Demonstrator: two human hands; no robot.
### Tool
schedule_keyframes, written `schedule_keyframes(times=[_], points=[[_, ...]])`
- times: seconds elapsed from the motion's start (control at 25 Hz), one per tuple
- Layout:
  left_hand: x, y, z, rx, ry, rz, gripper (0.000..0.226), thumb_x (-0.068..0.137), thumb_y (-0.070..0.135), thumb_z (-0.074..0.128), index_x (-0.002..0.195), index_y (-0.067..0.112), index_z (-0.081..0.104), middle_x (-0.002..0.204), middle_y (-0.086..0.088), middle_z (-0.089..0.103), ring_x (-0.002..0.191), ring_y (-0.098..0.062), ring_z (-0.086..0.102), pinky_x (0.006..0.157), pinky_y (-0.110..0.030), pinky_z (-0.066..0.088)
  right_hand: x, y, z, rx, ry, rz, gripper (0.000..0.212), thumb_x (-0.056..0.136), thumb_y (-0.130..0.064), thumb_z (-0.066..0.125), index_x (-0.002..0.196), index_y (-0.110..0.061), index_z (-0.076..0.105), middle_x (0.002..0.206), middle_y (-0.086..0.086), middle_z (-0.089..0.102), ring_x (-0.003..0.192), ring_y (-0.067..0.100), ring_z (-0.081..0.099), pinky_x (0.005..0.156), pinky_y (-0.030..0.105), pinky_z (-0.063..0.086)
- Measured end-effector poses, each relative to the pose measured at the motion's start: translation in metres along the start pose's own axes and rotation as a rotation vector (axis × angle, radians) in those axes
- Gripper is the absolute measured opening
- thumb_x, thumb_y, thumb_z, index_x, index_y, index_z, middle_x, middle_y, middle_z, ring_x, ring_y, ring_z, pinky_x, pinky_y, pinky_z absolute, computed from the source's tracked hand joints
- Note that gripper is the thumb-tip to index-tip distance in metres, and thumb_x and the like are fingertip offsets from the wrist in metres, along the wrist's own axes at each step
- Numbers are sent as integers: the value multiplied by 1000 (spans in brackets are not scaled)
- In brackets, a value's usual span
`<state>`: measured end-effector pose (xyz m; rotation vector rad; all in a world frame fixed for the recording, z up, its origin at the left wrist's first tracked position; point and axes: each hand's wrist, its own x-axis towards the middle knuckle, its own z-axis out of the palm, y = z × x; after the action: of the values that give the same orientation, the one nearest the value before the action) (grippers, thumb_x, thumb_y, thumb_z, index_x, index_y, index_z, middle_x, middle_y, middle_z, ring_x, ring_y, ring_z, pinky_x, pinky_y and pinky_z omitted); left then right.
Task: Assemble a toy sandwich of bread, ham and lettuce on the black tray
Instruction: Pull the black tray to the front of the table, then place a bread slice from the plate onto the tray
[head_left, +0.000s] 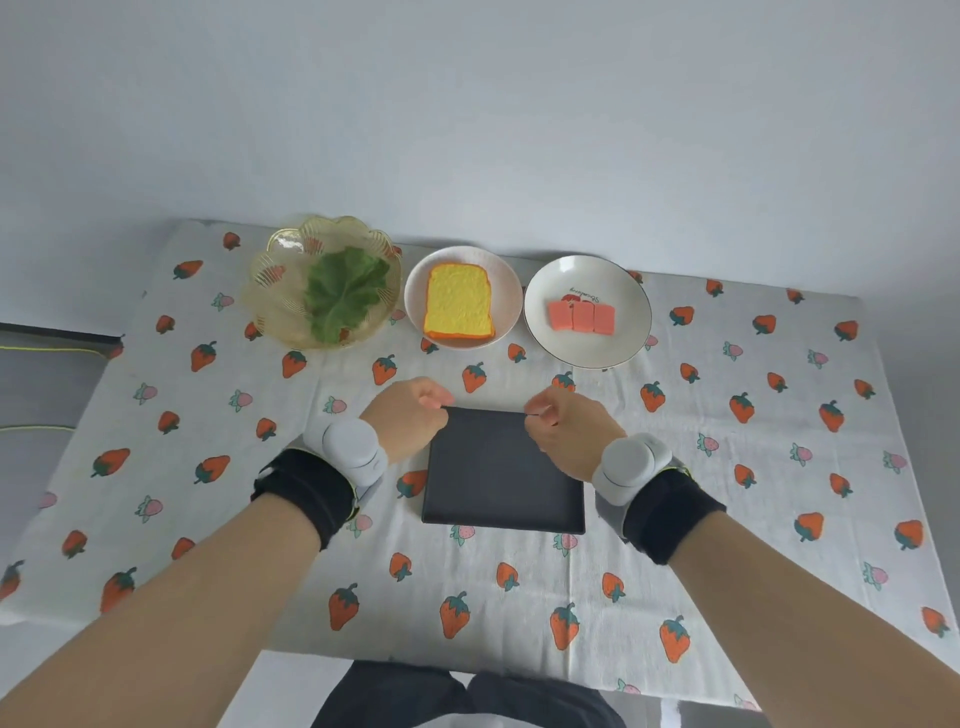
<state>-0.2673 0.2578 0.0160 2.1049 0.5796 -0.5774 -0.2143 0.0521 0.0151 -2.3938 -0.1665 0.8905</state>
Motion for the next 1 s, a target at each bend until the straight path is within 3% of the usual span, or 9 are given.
schedule_keyframes(times=[0.08, 0.2, 0.4, 0.48, 0.56, 0.68, 0.8, 0.88, 1.0], points=[[-1, 8, -18, -27, 20, 34, 27, 91, 13, 50, 111, 22, 66, 111, 4, 62, 103, -16, 60, 76, -19, 43, 2, -19, -1, 70, -10, -51, 24, 94, -26, 50, 113, -18, 62, 102, 6, 71, 92, 26, 69, 83, 39, 57], [-2, 9, -35, -81, 37, 53, 21, 91, 16, 52, 101, 26, 68, 106, 3, 67, 96, -15, 64, 88, -31, 52, 9, -38, -1, 115, -60, -69, 22, 93, -30, 46, 106, -22, 63, 92, 0, 73, 82, 18, 70, 83, 37, 59], [10, 10, -57, -130, 55, 28, 16, 90, 16, 55, 94, 23, 70, 98, 0, 72, 92, -17, 71, 92, -41, 56, 34, -60, -5, 155, -74, -70, 20, 91, -31, 47, 97, -22, 64, 86, -3, 72, 77, 16, 67, 80, 36, 59], [20, 13, -61, -169, 52, 4, 17, 89, 14, 55, 93, 21, 70, 98, -2, 72, 92, -19, 71, 91, -43, 57, 45, -66, -9, 149, -43, -71, 21, 92, -31, 49, 107, -23, 62, 90, -9, 69, 81, 16, 65, 70, 27, 55], [38, 20, -63, -189, 56, -2, 20, 89, 14, 54, 103, 18, 68, 94, -2, 69, 82, -19, 68, 82, -40, 58, 65, -70, -13, 145, 17, -63, 36, 93, -34, 52, 127, -24, 53, 113, -8, 66, 95, 15, 61, 76, 26, 49], [75, 31, -63, -113, 68, -7, 45, 90, 17, 54, 134, 18, 47, 86, 7, 54, 66, -11, 51, 59, -26, 44, 102, -78, -18, 134, 48, -16, 56, 94, -34, 53, 146, -23, 35, 144, 1, 49, 112, 21, 57, 82, 27, 39], [113, 41, -58, -61, -22, -9, 73, 81, 22, 60, 137, 45, 19, 75, 3, 46, 57, -11, 44, 55, -27, 40, 136, -81, -16, 85, 39, 63, 69, 92, -32, 54, 152, -23, 21, 143, 8, 49, 104, 28, 61, 78, 30, 44], [138, 36, -51, -51, -26, -17, 95, 67, 27, 59, 146, 48, 10, 84, -13, 57, 52, -20, 47, 49, -32, 42, 155, -80, -10, 24, 34, 85, 74, 90, -34, 55, 153, -22, 17, 137, 11, 53, 92, 27, 61, 80, 35, 51], [158, 33, -43, -24, -39, -119, 102, 72, 26, 57, 152, 42, -3, 117, -27, 62, 54, -21, 50, 47, -28, 39, 172, -79, -2, -67, 10, 71, 70, 92, -37, 50, 152, -18, 19, 137, 15, 51, 113, 32, 56, 99, 44, 46]])
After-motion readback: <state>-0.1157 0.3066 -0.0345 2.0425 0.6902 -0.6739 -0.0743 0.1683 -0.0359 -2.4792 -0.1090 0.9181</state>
